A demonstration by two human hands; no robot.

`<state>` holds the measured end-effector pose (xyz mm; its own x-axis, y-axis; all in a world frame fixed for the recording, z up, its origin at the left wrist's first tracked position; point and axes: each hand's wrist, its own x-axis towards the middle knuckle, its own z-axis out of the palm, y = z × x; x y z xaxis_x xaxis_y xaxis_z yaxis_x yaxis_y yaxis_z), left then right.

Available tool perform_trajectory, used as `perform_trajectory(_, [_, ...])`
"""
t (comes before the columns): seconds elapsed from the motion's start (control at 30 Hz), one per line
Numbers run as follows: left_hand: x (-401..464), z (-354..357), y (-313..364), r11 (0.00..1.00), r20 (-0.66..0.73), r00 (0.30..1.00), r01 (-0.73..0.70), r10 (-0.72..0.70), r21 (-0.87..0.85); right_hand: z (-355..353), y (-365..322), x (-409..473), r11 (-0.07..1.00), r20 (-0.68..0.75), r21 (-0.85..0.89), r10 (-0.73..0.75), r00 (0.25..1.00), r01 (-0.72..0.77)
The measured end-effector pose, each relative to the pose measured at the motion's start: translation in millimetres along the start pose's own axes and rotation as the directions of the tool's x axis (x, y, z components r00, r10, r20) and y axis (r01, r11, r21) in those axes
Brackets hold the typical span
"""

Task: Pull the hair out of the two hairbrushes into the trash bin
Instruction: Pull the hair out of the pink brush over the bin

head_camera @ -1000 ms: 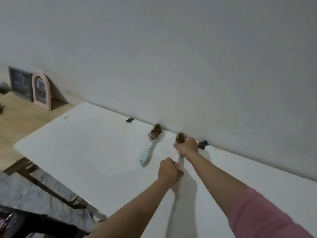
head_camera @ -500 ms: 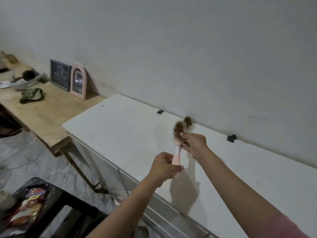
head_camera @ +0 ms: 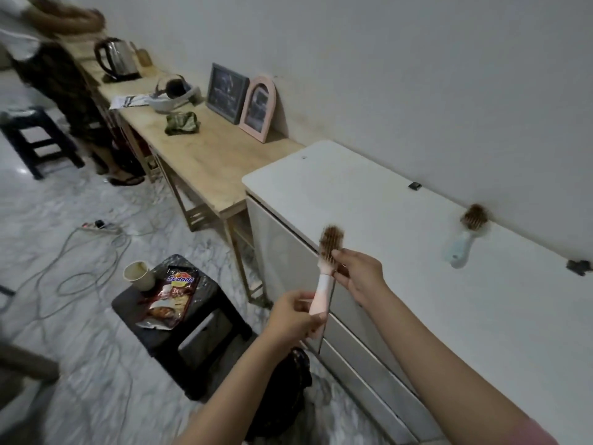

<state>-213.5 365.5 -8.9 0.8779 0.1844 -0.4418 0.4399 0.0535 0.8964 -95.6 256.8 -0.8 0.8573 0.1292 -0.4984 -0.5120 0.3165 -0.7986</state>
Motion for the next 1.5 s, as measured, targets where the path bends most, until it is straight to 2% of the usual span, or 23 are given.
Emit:
perform_trajectory(0.13, [-2,-37,-26,0.996,-0.052,0.996,0.07,-0.073,-0.049,29,41,4,0.998,0.095,-0.038,0.053,0.994,-0.05])
perform_trajectory(0.33, [15,-59,-68,0.99,0.03,0.99,0.139,-0.139,-0.016,43,102,19,0.994,0.166,-0.085,0.086,0.982,-0.072])
perform_trajectory(0.43, [28,-57,-98,0.991,-0.044,0.991,0.128,-0.13,-0.047,40,131,32,0.994,0.189,-0.087,0.085,0.978,-0.07])
perform_trajectory(0.57, [39,-48,-139,0.964,-0.091,0.985,0.118,-0.144,-0.24,28,167,47,0.993,0.217,-0.109,0.07,0.974,-0.047])
perform_trajectory(0.67, [45,-42,-169,0.963,-0.137,0.981,0.102,-0.139,-0.248,18,194,53,0.992,0.212,-0.122,0.05,0.976,-0.024])
perform_trajectory(0.73, [48,-38,-191,0.972,-0.173,0.976,0.091,-0.131,-0.218,10,211,51,0.986,0.207,-0.164,0.029,0.978,0.005])
perform_trajectory(0.87, [46,-35,-226,0.98,-0.229,0.966,0.074,-0.117,-0.187,-3,238,46,0.926,0.21,-0.361,-0.036,0.977,0.111])
perform_trajectory(1.13, [14,-44,-256,0.996,-0.285,0.955,0.062,-0.078,-0.062,0,272,22,0.864,0.108,-0.485,-0.096,0.99,0.137])
perform_trajectory(1.3, [2,-56,-262,0.994,-0.283,0.956,0.053,-0.078,-0.094,10,271,4,0.829,0.134,-0.537,-0.103,0.986,0.159])
perform_trajectory(1.5, [-6,-68,-260,0.985,-0.301,0.946,0.069,-0.115,-0.16,17,272,-8,0.845,0.147,-0.511,-0.094,0.985,0.157])
